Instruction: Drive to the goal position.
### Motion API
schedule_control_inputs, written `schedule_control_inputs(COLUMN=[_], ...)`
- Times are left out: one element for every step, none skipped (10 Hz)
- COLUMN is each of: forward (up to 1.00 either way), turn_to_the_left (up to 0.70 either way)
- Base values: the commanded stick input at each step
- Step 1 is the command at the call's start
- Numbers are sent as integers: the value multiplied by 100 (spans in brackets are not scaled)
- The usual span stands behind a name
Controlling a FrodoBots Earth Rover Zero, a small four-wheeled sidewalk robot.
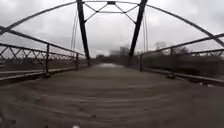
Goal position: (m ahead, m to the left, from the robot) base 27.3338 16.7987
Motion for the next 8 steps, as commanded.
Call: schedule_control_inputs(forward=[70, 70, 70, 70, 70, 70, 70, 70], turn_to_the_left=[0, 0, 0, 0, 0, 0, 0, 0])
